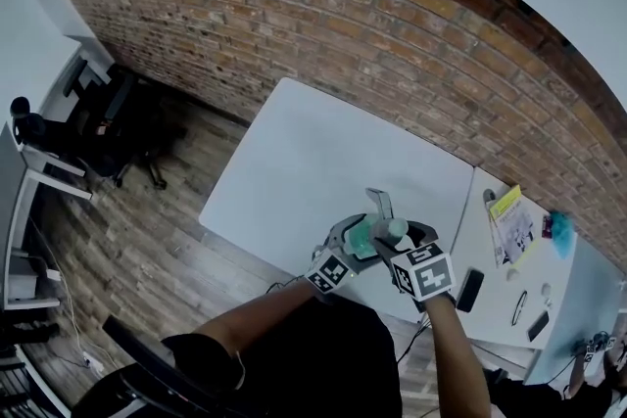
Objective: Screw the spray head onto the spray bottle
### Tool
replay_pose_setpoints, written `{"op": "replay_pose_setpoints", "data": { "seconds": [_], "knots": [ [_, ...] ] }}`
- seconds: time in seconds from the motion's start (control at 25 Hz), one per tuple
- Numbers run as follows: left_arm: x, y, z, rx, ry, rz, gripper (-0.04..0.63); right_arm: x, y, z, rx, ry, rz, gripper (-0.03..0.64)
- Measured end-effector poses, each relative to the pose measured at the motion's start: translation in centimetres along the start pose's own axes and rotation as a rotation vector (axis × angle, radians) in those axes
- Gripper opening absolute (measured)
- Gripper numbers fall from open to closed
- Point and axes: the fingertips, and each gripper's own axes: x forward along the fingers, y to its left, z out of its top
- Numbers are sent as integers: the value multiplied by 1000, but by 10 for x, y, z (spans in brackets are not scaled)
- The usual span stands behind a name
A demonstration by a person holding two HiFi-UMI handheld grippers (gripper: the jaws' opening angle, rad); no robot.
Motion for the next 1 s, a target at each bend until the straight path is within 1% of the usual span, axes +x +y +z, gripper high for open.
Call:
{"op": "replay_pose_setpoints", "data": {
  "seconds": [0.08,0.24,0.32,0.44,0.52,0.64,0.76,0.88,1.0],
  "knots": [
    [1,0,0,0,5,-1,479,-1,2,-1,-24,-1,23,265],
    [2,-1,-1,-2,8,-6,479,-13,-1,2,-12,-41,73,267],
    [2,-1,-1,-3,10,-6,479,-19,1,6,-45,-55,114,267],
    [1,1,-1,-1,19,-3,479,-24,4,6,-128,-29,182,267],
    [1,2,0,0,23,2,479,-24,4,6,-202,1,201,267],
    [1,2,-2,-4,31,5,479,-21,10,6,-351,43,238,267],
    [1,1,-2,0,38,2,479,-16,11,3,-431,111,276,267],
    [-2,0,-2,3,39,4,480,-10,16,2,-504,142,286,267],
    [-2,2,-1,9,35,9,480,-5,14,6,-563,143,248,265]
  ]
}}
